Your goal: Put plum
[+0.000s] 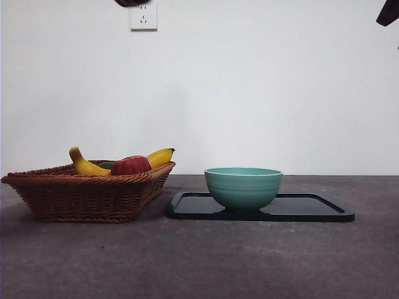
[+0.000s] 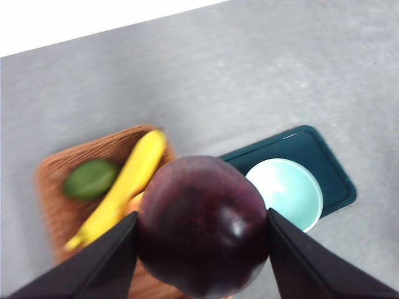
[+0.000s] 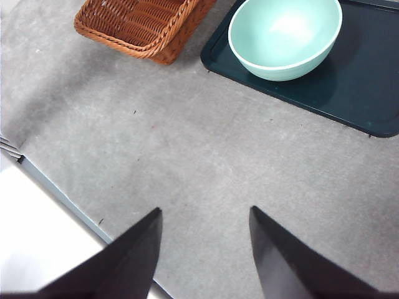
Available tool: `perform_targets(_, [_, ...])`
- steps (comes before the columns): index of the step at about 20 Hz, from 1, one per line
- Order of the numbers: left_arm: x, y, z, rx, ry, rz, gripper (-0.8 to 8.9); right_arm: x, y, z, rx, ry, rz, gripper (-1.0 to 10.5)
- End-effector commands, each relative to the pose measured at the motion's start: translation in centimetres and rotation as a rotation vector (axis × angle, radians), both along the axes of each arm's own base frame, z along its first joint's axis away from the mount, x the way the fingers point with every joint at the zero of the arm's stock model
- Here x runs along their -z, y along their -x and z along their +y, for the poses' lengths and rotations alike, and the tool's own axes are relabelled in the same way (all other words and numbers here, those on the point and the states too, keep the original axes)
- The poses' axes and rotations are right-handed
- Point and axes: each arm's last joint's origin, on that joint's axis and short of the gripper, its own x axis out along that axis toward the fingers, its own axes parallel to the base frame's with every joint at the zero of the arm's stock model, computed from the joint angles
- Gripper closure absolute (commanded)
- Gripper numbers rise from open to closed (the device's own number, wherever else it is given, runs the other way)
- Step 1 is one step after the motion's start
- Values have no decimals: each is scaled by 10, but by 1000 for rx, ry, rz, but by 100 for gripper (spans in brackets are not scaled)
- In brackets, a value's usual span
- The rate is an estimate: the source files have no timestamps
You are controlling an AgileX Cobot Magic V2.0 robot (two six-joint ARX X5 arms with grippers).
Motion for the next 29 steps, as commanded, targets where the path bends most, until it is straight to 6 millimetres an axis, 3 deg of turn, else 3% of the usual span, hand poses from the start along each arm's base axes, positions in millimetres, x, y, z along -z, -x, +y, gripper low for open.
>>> perform_targets(1, [-2,7,10,-6,-15,-11,605,-2,-1,1,-4,-5,-9,723])
perform_targets(4, [14,18,25,-39,-16,-10,605,-2,-1,1,-4,-5,-9,723])
perform_targets(9, [74,31,45,-90,5,-52,605,-2,-1,1,-4,-6,-9,724])
perform_targets(14, [147,16,50,-118,-21,-21,605,-2,-1,1,-4,-6,-7,724])
perform_targets(18, [191,6,46,-119,-15,-36,605,-2,-1,1,-4,-6,-7,723])
perform_targets(29, [262,-35,34,-92,-88,49,605,-2,-1,1,-3,-6,-7,723])
